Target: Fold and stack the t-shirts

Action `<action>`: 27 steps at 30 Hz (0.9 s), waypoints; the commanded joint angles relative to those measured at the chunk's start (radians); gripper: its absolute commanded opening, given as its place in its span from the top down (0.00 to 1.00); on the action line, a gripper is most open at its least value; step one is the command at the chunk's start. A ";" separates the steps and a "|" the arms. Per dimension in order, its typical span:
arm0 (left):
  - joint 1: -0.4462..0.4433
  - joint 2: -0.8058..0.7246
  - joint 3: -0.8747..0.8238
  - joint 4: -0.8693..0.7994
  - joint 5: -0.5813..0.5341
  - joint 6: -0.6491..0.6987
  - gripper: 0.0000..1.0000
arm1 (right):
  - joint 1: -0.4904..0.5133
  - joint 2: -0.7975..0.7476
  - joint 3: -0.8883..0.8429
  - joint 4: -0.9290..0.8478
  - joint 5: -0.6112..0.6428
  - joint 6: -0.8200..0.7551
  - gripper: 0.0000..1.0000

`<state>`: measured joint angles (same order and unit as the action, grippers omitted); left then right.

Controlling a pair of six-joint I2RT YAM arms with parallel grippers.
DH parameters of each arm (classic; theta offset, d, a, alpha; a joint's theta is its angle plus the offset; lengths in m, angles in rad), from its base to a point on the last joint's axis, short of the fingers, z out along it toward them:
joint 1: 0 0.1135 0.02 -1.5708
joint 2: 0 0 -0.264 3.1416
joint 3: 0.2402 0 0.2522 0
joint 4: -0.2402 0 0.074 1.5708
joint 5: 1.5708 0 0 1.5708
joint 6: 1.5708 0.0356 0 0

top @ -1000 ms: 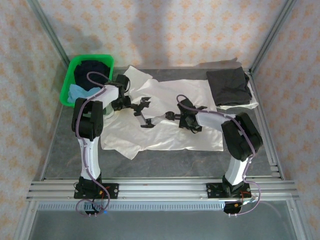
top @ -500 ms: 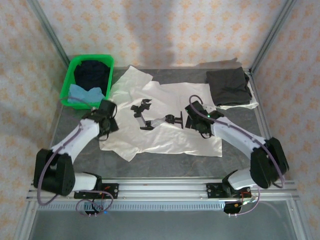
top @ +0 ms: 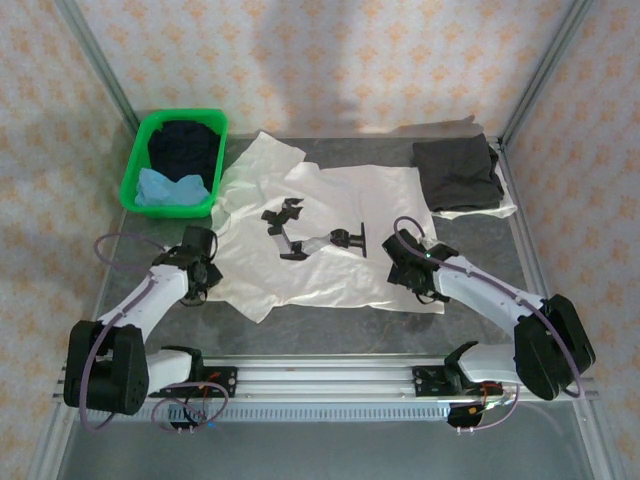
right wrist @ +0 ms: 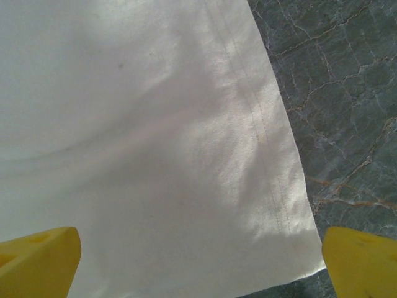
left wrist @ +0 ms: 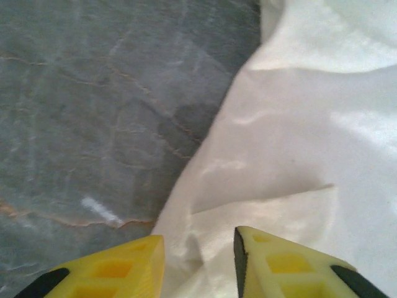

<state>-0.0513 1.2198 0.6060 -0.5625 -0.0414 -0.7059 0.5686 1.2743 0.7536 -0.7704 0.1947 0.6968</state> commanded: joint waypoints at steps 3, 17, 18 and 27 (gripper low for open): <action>0.005 0.082 0.006 0.089 0.037 0.011 0.70 | -0.006 -0.001 -0.009 0.011 0.029 0.024 0.00; 0.005 0.019 0.039 0.000 -0.004 0.047 0.88 | -0.005 -0.027 -0.003 -0.079 0.009 0.056 0.00; 0.005 -0.005 0.041 -0.020 -0.012 0.047 0.89 | -0.006 -0.026 0.002 -0.096 0.001 0.062 0.00; 0.005 -0.147 0.027 -0.116 -0.029 0.048 0.97 | -0.003 -0.040 -0.032 -0.206 -0.014 0.205 0.00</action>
<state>-0.0513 1.1023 0.6193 -0.6029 -0.0277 -0.6720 0.5686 1.2568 0.7460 -0.8879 0.1646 0.8211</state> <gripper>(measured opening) 0.050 0.996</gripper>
